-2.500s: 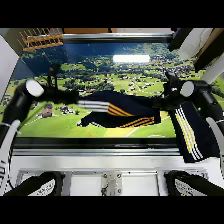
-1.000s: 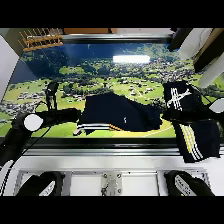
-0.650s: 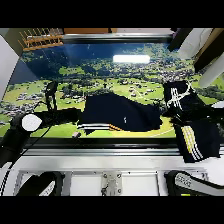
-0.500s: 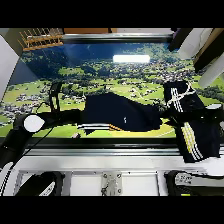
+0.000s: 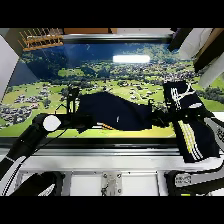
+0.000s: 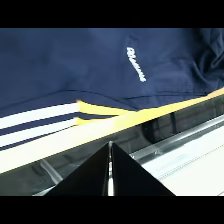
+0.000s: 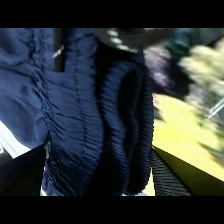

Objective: Fold the clothes and pants, and hang the long-sleeved shirts on hangers.

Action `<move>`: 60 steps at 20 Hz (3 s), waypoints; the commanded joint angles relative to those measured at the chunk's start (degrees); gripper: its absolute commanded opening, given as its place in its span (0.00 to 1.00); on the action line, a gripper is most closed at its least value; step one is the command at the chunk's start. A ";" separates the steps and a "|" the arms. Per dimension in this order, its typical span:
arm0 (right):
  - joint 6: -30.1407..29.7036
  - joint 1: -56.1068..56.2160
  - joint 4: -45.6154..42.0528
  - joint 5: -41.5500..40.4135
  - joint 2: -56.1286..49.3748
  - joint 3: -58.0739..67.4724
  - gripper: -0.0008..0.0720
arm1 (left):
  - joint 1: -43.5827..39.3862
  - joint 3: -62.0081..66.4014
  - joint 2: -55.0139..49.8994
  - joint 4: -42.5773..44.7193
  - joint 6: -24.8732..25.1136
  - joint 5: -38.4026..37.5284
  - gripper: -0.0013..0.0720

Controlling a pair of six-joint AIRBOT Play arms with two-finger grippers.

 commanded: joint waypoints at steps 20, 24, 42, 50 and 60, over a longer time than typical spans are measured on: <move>-7.98 17.05 17.00 -6.95 2.05 4.74 0.03 | 2.62 0.04 1.97 -0.90 -0.26 0.79 0.02; 4.87 11.54 7.54 -16.28 11.61 15.87 0.03 | 2.62 0.02 1.97 -0.81 -0.22 0.83 0.02; 38.66 -21.31 -43.50 3.34 41.46 15.87 0.02 | 2.62 0.00 1.95 -0.76 -0.15 3.37 0.02; 42.29 -21.31 -54.71 10.78 41.94 6.19 0.02 | 2.62 -0.55 1.95 -0.79 0.52 3.37 0.02; 43.54 -21.20 -56.48 11.13 41.97 0.85 0.46 | 2.62 -4.50 1.97 -0.98 0.46 3.80 0.03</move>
